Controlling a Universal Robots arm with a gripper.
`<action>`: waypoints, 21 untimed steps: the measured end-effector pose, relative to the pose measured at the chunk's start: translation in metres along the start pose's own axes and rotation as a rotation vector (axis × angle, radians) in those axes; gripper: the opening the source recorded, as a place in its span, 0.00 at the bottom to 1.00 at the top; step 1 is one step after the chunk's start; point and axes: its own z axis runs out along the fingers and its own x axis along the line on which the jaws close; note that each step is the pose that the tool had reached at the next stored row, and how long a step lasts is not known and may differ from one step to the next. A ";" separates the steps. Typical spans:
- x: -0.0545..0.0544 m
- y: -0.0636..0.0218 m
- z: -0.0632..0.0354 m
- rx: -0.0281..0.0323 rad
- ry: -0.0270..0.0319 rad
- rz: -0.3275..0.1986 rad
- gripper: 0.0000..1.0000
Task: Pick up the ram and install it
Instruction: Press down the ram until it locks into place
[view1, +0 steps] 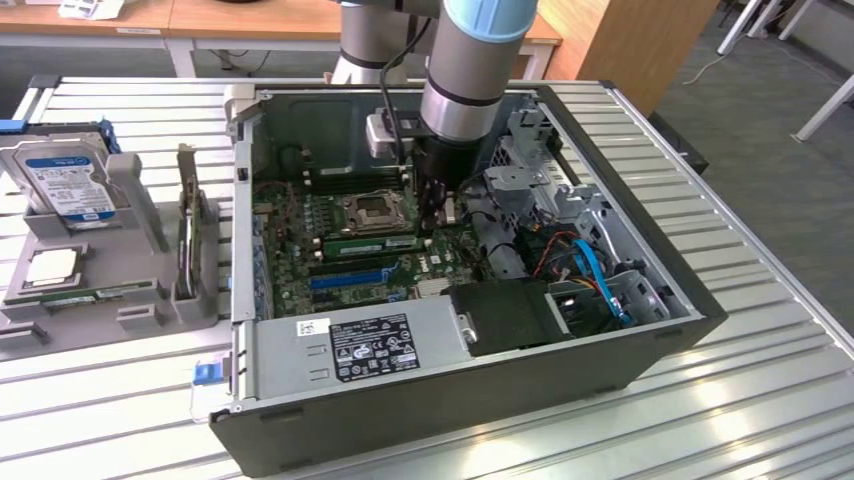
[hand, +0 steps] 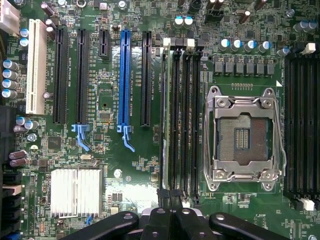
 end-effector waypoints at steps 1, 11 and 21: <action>0.000 0.0000 0.0001 0.0000 0.0000 0.000 0.10; 0.000 0.0000 0.0006 0.0000 -0.0002 0.000 0.10; 0.000 0.0000 0.0009 0.0001 -0.0002 0.000 0.10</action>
